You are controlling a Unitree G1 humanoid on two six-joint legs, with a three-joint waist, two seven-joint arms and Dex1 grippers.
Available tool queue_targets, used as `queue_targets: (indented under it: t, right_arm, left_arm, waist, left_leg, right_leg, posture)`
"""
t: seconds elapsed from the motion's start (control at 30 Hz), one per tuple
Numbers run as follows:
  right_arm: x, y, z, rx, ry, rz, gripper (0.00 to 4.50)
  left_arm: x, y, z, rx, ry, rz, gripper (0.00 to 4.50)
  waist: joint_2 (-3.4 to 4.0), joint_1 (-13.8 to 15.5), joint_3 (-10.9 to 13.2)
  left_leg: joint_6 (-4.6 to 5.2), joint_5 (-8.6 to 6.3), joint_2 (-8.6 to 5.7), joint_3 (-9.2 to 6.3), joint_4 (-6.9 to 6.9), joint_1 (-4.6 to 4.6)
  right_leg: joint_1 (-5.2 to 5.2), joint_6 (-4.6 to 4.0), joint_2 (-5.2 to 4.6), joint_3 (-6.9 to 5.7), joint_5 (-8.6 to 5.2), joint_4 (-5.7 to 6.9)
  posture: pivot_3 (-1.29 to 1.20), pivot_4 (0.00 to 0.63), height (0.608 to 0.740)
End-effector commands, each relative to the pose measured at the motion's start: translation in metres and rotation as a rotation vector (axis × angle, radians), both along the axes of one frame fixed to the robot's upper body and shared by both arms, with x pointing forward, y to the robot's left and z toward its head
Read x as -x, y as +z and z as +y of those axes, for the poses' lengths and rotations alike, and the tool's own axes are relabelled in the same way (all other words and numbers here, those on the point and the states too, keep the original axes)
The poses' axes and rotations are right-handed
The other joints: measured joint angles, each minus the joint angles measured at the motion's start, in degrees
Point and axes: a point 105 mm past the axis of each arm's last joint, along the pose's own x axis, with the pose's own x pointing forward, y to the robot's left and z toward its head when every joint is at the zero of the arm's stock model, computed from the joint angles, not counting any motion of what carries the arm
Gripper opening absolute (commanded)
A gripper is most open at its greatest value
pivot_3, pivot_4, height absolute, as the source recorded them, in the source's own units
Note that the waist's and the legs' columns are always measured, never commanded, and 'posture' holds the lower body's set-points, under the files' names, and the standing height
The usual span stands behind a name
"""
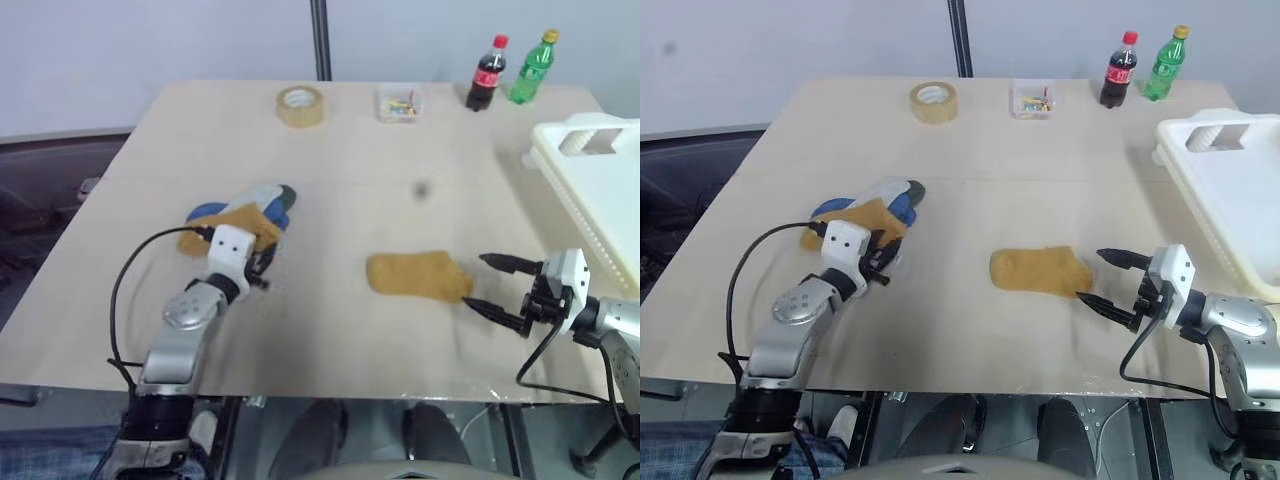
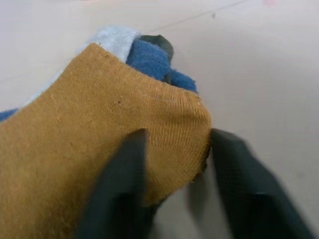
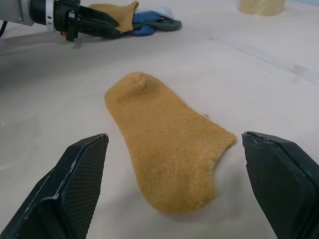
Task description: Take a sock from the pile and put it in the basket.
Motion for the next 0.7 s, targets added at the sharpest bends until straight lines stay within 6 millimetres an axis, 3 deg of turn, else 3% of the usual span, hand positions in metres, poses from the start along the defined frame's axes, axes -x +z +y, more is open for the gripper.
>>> queue_targets:
  t: [0.03,0.23,0.4,0.57,0.7]
  right_arm:
    - [0.001,0.009,-0.004,0.01,-0.009,-0.046,4.5]
    - [0.0,0.007,-0.003,0.009,-0.007,-0.046,4.5]
    - [-0.003,0.006,0.001,0.013,0.013,-0.045,4.5]
    - [-0.007,0.005,0.005,0.001,0.011,-0.053,4.5]
    - [-0.007,0.004,0.005,0.002,0.011,-0.053,4.5]
  left_arm:
    - [-0.002,0.012,0.001,-0.041,0.003,-0.064,0.27]
    - [0.002,0.036,-0.024,-0.028,-0.114,-0.147,0.11]
    - [0.005,0.054,-0.061,-0.037,-0.253,-0.158,0.11]
    - [-0.019,0.053,-0.102,-0.033,-0.317,-0.141,0.11]
    - [-0.029,0.041,-0.152,-0.008,-0.456,-0.058,0.11]
  waist:
    - [0.0,-0.1,0.0]
    - [0.0,0.0,0.0]
    - [0.0,0.1,0.0]
    - [-0.01,0.2,0.0]
    - [-0.03,0.0,0.0]
  left_leg:
    - [0.0,0.0,0.0,0.0,0.0,0.0]
    - [0.0,0.0,0.0,0.0,0.0,0.0]
    - [0.0,0.0,-0.01,-0.01,0.02,-0.02]
    - [0.0,0.0,-0.01,0.0,0.04,-0.01]
    - [0.0,0.0,-0.05,-0.03,0.19,-0.04]
  right_leg:
    - [0.0,0.0,0.0,0.0,0.0,0.0]
    - [0.0,0.0,0.0,0.0,0.0,0.01]
    - [0.01,0.0,-0.02,-0.02,0.0,0.01]
    - [0.01,0.0,0.01,-0.02,0.0,0.06]
    - [0.07,0.01,0.0,-0.07,0.0,0.07]
  posture:
    - [0.0,0.15,0.74]
    - [0.0,0.15,0.74]
    - [0.0,0.15,0.74]
    - [0.0,0.15,0.74]
    - [0.0,0.15,0.74]
